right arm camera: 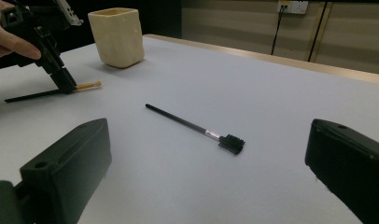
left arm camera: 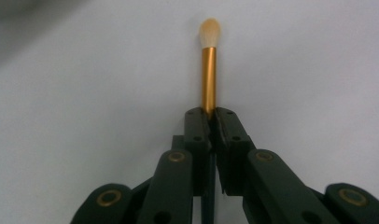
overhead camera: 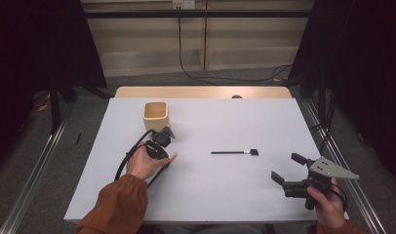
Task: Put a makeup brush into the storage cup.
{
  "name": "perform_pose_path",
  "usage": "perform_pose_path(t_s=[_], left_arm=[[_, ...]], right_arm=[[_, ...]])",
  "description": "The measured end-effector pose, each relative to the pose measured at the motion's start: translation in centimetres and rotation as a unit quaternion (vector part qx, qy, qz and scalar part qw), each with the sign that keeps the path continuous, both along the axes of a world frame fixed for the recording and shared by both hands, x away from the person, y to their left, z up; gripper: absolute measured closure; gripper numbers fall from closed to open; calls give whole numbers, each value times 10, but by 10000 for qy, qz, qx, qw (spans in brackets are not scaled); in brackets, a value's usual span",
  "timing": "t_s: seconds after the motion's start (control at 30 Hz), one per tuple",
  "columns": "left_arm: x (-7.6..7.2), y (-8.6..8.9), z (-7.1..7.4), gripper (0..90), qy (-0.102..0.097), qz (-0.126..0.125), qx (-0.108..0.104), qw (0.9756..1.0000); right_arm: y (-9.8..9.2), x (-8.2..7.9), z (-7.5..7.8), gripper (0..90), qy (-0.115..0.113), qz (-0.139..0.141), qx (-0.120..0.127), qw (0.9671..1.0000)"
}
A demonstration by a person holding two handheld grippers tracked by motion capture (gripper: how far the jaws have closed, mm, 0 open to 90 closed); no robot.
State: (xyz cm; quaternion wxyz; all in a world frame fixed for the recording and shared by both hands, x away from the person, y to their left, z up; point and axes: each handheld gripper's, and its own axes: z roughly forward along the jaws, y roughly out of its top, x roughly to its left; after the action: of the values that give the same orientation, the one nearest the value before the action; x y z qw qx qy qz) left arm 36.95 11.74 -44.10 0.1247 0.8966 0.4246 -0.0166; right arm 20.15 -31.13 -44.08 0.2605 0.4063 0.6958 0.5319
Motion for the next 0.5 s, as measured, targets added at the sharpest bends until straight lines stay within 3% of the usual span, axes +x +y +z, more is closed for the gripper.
perform_pose_path(t_s=[0.27,0.5], left_arm=[[-2,7,10,842,-201,-5,-306,9993],[-3,13,20,842,-344,-28,-840,9959]], right_arm=[[0,0,0,0,-2,-1,4,10000],[0,0,0,0,5,-19,37,10000]])
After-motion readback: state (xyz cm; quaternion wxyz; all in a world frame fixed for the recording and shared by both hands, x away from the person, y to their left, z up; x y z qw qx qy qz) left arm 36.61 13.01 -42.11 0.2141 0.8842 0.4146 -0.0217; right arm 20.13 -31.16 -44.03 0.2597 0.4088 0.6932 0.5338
